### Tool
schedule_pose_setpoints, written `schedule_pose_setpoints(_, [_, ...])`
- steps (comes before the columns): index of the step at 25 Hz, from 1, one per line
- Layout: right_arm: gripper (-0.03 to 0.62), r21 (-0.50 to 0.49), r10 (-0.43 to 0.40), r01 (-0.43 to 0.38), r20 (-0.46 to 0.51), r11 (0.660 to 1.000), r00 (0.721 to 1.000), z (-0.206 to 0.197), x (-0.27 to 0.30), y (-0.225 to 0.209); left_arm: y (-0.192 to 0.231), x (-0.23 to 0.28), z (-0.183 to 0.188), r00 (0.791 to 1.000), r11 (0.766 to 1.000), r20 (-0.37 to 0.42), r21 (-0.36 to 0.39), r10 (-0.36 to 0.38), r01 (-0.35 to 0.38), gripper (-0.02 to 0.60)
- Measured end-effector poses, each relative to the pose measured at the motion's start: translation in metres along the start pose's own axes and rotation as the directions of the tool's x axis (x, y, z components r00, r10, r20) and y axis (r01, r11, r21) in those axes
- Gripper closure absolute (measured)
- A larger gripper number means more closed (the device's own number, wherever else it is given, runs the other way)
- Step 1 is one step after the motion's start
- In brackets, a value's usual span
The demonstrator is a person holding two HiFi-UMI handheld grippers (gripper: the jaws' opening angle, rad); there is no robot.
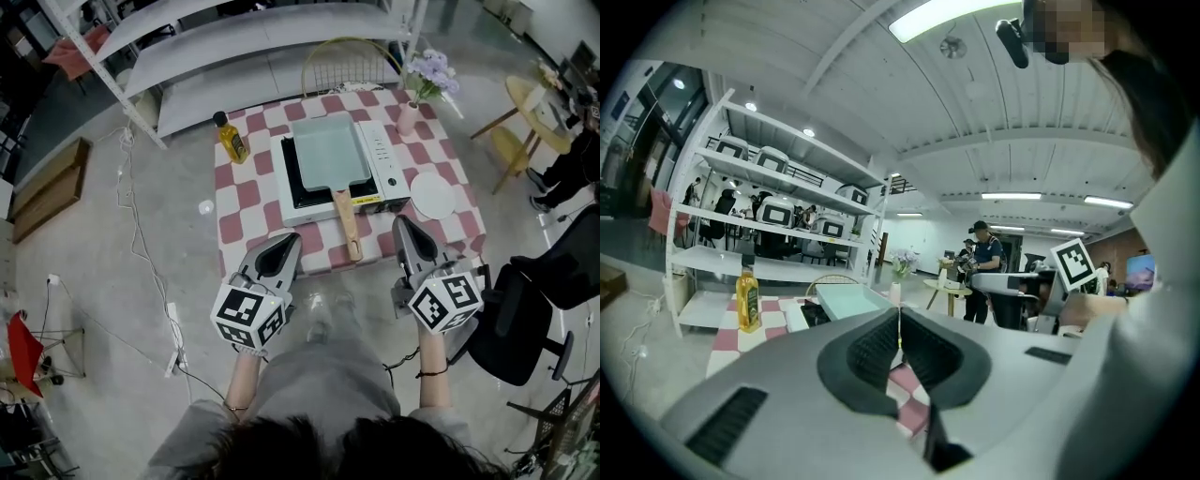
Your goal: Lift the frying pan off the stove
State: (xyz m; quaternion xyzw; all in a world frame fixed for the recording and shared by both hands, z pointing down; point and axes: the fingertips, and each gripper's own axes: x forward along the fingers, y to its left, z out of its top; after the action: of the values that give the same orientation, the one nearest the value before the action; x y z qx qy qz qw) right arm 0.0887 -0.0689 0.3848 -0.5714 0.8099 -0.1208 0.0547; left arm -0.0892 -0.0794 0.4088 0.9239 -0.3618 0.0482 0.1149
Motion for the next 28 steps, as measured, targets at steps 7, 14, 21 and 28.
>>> schedule_pose_setpoints(7, [0.572,0.016,0.049,-0.048,-0.045,0.999,0.998,-0.003,0.035,-0.025,0.018,0.027,-0.005,0.998,0.998,-0.027,-0.033,0.061,-0.062,0.554])
schedule_pose_setpoints(14, [0.571,0.055,0.102,-0.098,-0.088,0.994,0.991,-0.009,0.062,-0.051,0.024,0.052,-0.011,0.994,0.994,-0.074,-0.074,0.076,-0.081,0.554])
schedule_pose_setpoints(21, [0.571,0.108,0.163,-0.151,-0.122,0.983,0.979,-0.015,0.090,-0.062,0.025,0.067,-0.014,0.991,0.987,-0.089,-0.116,0.097,-0.107,0.555])
schedule_pose_setpoints(28, [0.571,0.177,0.271,-0.239,-0.186,0.955,0.944,-0.031,0.108,-0.055,0.033,0.074,-0.019,0.985,0.969,-0.100,-0.187,0.144,-0.161,0.555])
